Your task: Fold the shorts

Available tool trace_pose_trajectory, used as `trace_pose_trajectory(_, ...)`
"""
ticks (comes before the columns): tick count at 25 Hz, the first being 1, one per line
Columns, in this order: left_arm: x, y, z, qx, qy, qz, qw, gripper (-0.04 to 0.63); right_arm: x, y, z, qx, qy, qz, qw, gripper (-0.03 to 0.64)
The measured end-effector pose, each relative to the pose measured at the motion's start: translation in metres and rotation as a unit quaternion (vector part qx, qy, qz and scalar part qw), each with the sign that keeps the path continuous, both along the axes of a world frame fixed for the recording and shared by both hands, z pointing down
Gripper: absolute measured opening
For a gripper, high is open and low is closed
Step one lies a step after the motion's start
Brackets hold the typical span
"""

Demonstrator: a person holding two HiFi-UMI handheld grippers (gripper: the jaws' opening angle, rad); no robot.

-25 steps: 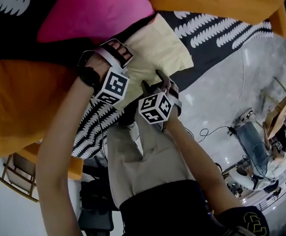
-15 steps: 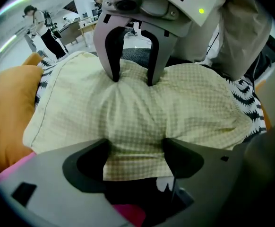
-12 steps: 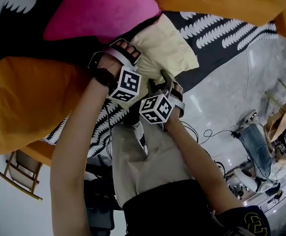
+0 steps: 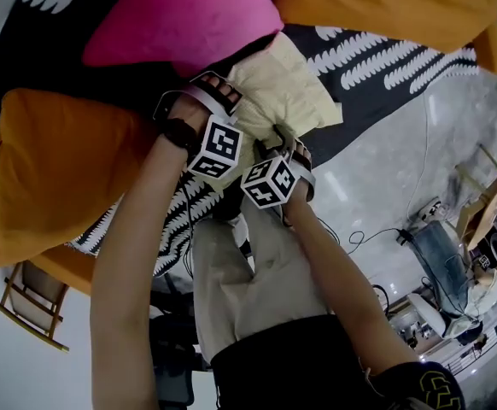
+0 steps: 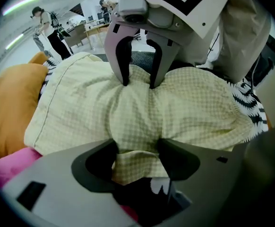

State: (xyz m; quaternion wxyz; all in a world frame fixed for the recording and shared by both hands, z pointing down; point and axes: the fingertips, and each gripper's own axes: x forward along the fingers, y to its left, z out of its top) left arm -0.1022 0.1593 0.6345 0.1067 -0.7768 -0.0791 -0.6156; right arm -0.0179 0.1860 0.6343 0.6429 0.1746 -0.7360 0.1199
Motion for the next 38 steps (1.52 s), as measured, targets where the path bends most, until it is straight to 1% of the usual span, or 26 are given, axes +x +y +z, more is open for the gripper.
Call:
trace_pose_trajectory(1, -0.001, 0.000, -0.003, 0.000, 0.008, -0.010, 0.9999, 0.286, -0.001, -0.002, -0.003, -0.004, 0.003, 0.002, 1.000, 0.231)
trace_pose_trajectory(2, -0.001, -0.002, -0.007, 0.001, 0.021, -0.030, 0.9993, 0.234, -0.003, -0.005, -0.006, -0.009, 0.000, 0.005, 1.000, 0.212)
trace_pose_trajectory(3, -0.001, -0.006, -0.010, 0.004, 0.036, -0.059, 0.9976, 0.134, -0.004, -0.007, -0.010, -0.017, -0.008, 0.005, 1.000, 0.141)
trace_pose_trajectory(4, -0.001, -0.009, -0.012, 0.004, 0.051, -0.090, 0.9947, 0.071, -0.006, -0.009, -0.014, -0.029, -0.019, 0.001, 0.999, 0.059)
trace_pose_trajectory(5, -0.002, -0.010, -0.014, -0.001, 0.062, -0.115, 0.9914, 0.066, -0.006, -0.008, -0.019, -0.045, -0.029, -0.009, 0.999, 0.046)
trace_pose_trajectory(7, -0.006, -0.007, -0.021, -0.019, 0.075, -0.149, 0.9859, 0.058, -0.008, -0.004, -0.035, -0.076, -0.048, -0.038, 0.995, 0.043)
trace_pose_trajectory(9, -0.008, -0.010, -0.042, -0.022, 0.088, -0.173, 0.9807, 0.057, -0.006, -0.009, -0.062, -0.078, -0.062, -0.071, 0.993, 0.034)
trace_pose_trajectory(10, -0.007, -0.016, -0.059, -0.012, 0.099, -0.186, 0.9776, 0.055, -0.004, -0.017, -0.080, -0.068, -0.067, -0.086, 0.992, 0.034)
trace_pose_trajectory(13, -0.007, -0.042, -0.117, 0.044, 0.139, -0.214, 0.9659, 0.055, 0.000, -0.054, -0.138, -0.021, -0.075, -0.126, 0.989, 0.034)
trace_pose_trajectory(16, -0.003, -0.071, -0.170, 0.102, 0.167, -0.215, 0.9568, 0.055, 0.005, -0.093, -0.188, 0.032, -0.068, -0.156, 0.985, 0.034)
trace_pose_trajectory(18, 0.008, -0.094, -0.201, 0.135, 0.186, -0.204, 0.9516, 0.055, 0.015, -0.117, -0.220, 0.068, -0.052, -0.158, 0.984, 0.034)
trace_pose_trajectory(20, 0.018, -0.122, -0.229, 0.167, 0.204, -0.190, 0.9458, 0.055, 0.025, -0.142, -0.250, 0.113, -0.035, -0.143, 0.983, 0.034)
trace_pose_trajectory(21, 0.024, -0.136, -0.243, 0.185, 0.214, -0.184, 0.9414, 0.055, 0.031, -0.156, -0.264, 0.142, -0.026, -0.131, 0.981, 0.034)
trace_pose_trajectory(22, 0.030, -0.150, -0.255, 0.207, 0.224, -0.179, 0.9353, 0.055, 0.037, -0.168, -0.277, 0.173, -0.016, -0.120, 0.977, 0.035)
trace_pose_trajectory(24, 0.041, -0.171, -0.272, 0.259, 0.240, -0.170, 0.9201, 0.056, 0.048, -0.185, -0.292, 0.235, 0.001, -0.110, 0.966, 0.035)
trace_pose_trajectory(25, 0.045, -0.177, -0.273, 0.284, 0.243, -0.164, 0.9131, 0.056, 0.052, -0.189, -0.292, 0.262, 0.005, -0.110, 0.959, 0.035)
trace_pose_trajectory(26, 0.047, -0.178, -0.266, 0.303, 0.241, -0.159, 0.9080, 0.056, 0.054, -0.190, -0.286, 0.285, 0.007, -0.113, 0.952, 0.035)
trace_pose_trajectory(27, 0.050, -0.176, -0.253, 0.317, 0.237, -0.157, 0.9048, 0.057, 0.056, -0.187, -0.274, 0.304, 0.008, -0.120, 0.945, 0.035)
trace_pose_trajectory(28, 0.051, -0.168, -0.233, 0.324, 0.227, -0.158, 0.9046, 0.057, 0.058, -0.179, -0.255, 0.317, 0.006, -0.131, 0.939, 0.035)
trace_pose_trajectory(29, 0.050, -0.155, -0.207, 0.322, 0.211, -0.163, 0.9087, 0.058, 0.058, -0.165, -0.230, 0.320, 0.004, -0.148, 0.936, 0.038)
trace_pose_trajectory(31, 0.043, -0.121, -0.154, 0.294, 0.169, -0.173, 0.9245, 0.058, 0.053, -0.126, -0.175, 0.303, 0.003, -0.203, 0.931, 0.038)
trace_pose_trajectory(32, 0.039, -0.103, -0.135, 0.281, 0.154, -0.176, 0.9310, 0.058, 0.049, -0.106, -0.151, 0.288, 0.005, -0.231, 0.929, 0.038)
trace_pose_trajectory(33, 0.035, -0.089, -0.121, 0.272, 0.144, -0.176, 0.9349, 0.058, 0.046, -0.090, -0.133, 0.273, 0.008, -0.252, 0.928, 0.038)
trace_pose_trajectory(35, 0.030, -0.068, -0.100, 0.266, 0.137, -0.179, 0.9371, 0.058, 0.040, -0.070, -0.110, 0.249, 0.007, -0.266, 0.931, 0.038)
trace_pose_trajectory(36, 0.028, -0.059, -0.091, 0.261, 0.135, -0.185, 0.9379, 0.058, 0.037, -0.064, -0.103, 0.235, 0.000, -0.265, 0.935, 0.038)
trace_pose_trajectory(38, 0.028, -0.040, -0.079, 0.242, 0.134, -0.199, 0.9404, 0.058, 0.034, -0.049, -0.099, 0.195, -0.025, -0.253, 0.947, 0.038)
